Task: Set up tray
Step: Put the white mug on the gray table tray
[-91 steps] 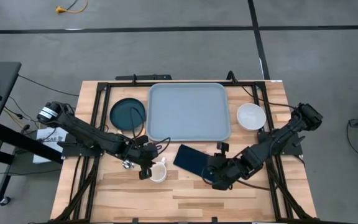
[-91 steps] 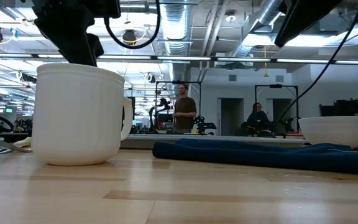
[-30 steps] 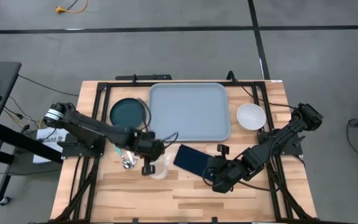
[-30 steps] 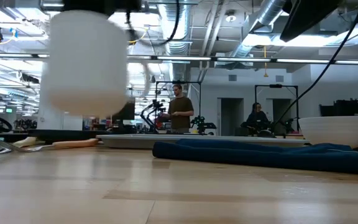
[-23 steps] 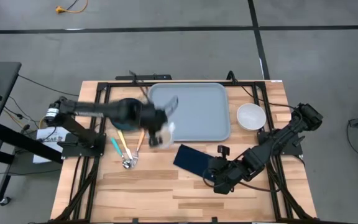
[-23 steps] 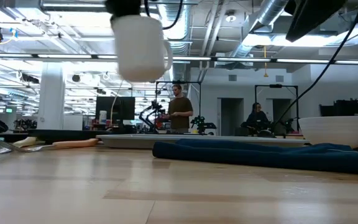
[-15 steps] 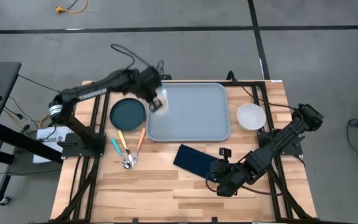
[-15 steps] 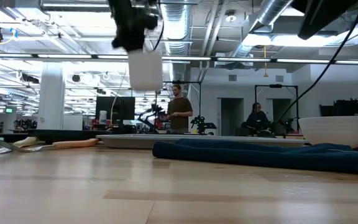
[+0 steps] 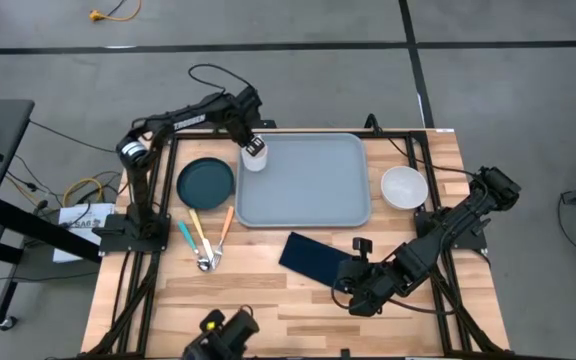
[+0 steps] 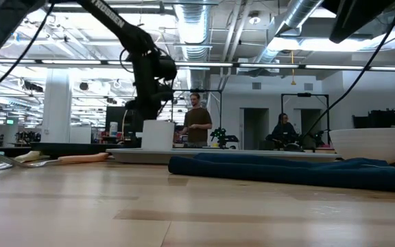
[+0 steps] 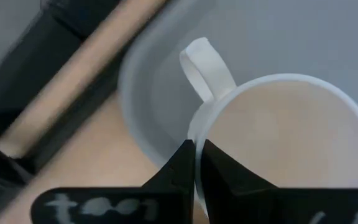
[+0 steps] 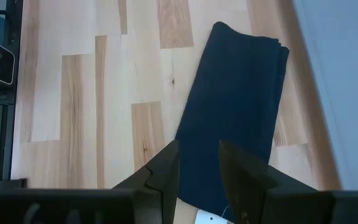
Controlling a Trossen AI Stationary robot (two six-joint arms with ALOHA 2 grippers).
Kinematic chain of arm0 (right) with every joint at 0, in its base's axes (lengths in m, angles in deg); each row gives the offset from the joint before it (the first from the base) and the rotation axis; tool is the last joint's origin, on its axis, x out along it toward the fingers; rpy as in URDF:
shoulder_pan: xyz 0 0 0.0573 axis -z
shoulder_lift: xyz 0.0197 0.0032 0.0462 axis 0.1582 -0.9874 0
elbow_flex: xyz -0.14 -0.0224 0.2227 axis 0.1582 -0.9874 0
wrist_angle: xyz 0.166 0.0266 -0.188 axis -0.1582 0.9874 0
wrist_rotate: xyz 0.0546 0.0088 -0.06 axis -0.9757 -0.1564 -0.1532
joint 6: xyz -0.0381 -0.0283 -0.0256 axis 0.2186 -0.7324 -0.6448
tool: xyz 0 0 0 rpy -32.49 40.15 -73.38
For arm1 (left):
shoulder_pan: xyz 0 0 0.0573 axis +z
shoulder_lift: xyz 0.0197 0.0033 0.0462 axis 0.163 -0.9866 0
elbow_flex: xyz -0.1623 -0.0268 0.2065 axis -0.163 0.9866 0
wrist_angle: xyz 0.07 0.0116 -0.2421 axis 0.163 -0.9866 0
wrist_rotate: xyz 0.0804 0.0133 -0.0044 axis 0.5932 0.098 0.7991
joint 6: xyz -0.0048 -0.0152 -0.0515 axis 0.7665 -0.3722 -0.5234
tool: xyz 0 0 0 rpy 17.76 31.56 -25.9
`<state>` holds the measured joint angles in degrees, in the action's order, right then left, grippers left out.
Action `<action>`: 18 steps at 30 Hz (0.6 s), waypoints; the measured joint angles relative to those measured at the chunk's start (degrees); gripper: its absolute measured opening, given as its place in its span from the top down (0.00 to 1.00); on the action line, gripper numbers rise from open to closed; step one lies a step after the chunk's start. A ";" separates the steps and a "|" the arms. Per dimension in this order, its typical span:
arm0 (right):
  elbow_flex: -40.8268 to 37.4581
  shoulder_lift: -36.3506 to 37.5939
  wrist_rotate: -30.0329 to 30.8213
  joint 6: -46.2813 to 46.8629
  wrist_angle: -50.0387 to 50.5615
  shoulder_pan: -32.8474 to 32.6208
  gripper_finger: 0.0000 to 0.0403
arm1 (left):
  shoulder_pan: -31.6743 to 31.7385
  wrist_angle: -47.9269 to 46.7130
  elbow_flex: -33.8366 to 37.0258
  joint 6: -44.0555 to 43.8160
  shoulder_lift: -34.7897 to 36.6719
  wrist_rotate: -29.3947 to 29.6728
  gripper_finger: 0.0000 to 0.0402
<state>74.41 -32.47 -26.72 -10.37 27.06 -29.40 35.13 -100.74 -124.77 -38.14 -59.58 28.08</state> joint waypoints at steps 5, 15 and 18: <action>0.00 0.00 -0.15 0.16 -0.02 0.00 0.75 | 1.40 0.58 -2.19 0.39 -0.76 0.17 1.00; 0.00 0.00 -1.80 0.74 -0.04 0.00 0.75 | 0.36 -2.15 -4.13 1.17 -0.72 0.61 0.98; 0.00 0.00 -1.92 0.92 -0.04 0.00 0.75 | 0.31 -3.05 -4.14 0.87 -0.72 0.61 0.95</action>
<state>74.41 -32.47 -28.65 -9.46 27.01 -29.40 35.44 -103.79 -128.91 -37.27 -60.29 28.69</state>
